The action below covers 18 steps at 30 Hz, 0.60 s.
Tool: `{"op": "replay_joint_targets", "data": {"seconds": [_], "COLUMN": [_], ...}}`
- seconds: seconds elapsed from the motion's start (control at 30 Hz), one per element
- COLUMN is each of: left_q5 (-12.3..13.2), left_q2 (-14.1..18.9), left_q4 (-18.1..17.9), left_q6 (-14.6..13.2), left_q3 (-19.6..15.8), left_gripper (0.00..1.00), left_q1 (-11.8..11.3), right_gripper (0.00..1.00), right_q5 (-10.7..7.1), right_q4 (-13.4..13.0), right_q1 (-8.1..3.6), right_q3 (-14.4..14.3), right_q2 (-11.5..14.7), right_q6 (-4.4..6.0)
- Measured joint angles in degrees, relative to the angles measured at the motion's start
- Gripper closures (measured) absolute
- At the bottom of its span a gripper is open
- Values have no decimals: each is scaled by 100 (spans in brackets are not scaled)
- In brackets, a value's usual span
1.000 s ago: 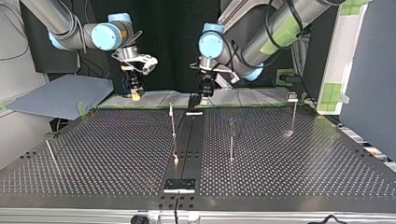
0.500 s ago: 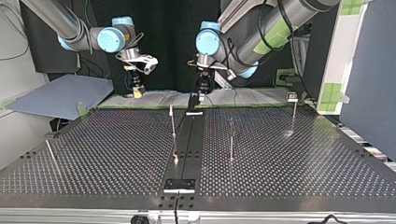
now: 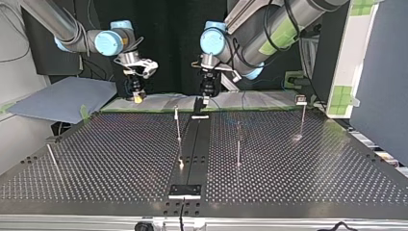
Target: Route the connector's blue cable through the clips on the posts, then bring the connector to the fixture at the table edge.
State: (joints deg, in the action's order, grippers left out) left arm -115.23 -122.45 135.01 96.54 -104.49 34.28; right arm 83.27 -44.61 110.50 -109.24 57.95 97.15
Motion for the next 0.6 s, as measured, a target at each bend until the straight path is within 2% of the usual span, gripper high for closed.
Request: {"op": "replay_joint_targets", "data": {"seconds": [0.37,0.6], "left_q5": [-25,-45], "left_q2": [-227,-244], "left_q4": [-173,-216], "left_q6": [172,181], "left_q3": [59,69], "left_gripper": [100,100], "left_q1": [40,87], "right_gripper": [100,100], "right_q5": [-65,-102], "right_q4": [-23,-26], "right_q1": [-186,-300], "right_q3": [26,125], "right_q2": [-52,-228], "right_q6": [47,63]}}
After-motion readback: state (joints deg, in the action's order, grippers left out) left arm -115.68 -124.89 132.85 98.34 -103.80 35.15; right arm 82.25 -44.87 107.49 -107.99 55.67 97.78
